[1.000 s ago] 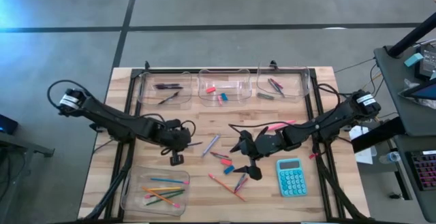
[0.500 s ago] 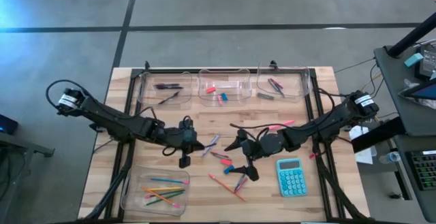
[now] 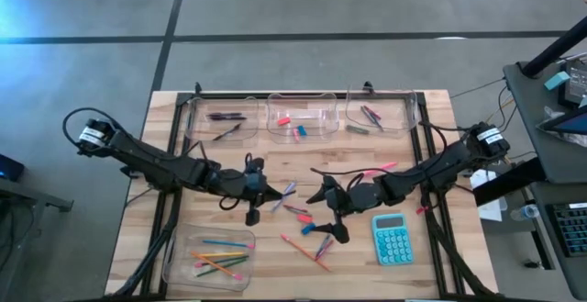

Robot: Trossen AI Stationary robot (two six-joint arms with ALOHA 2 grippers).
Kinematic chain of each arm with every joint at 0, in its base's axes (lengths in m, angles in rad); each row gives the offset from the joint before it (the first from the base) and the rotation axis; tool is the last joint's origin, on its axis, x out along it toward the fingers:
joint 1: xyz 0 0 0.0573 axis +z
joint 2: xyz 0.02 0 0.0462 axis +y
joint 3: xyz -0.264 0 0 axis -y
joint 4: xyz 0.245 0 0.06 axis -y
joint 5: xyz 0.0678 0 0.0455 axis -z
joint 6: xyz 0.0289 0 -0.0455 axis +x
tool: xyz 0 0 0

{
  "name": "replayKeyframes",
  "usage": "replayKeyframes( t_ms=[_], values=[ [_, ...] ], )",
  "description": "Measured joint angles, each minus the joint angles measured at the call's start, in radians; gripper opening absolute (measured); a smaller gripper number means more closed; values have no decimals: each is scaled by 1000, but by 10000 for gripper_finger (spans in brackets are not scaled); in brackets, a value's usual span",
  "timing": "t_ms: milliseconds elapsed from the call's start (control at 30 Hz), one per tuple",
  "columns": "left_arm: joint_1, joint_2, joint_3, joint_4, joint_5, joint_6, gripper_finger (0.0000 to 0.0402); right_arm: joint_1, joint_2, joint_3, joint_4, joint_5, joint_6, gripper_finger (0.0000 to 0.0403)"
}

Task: Sort crayons/erasers/pens/pencils in bins
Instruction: Put the blue crayon into the top right transparent bin

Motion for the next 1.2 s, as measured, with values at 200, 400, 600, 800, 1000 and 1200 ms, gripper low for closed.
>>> replayKeyframes(
  t_ms=[200,400,600,800,1000,1200],
  values=[
    [0,0,0,47,-6,2,6,0,0,0,-4,27,37,384],
    [-1,0,-13,110,-8,2,6,-2,0,2,3,118,33,384],
    [-1,33,-14,165,-8,15,6,-5,0,14,75,224,-17,384],
    [-2,83,-14,199,-8,19,6,-4,0,6,251,224,-134,384],
    [-7,96,-14,209,-8,27,6,-5,71,-14,437,225,-153,384],
    [-16,87,-14,212,-8,28,6,-6,241,-41,758,222,-199,384]
  ],
)
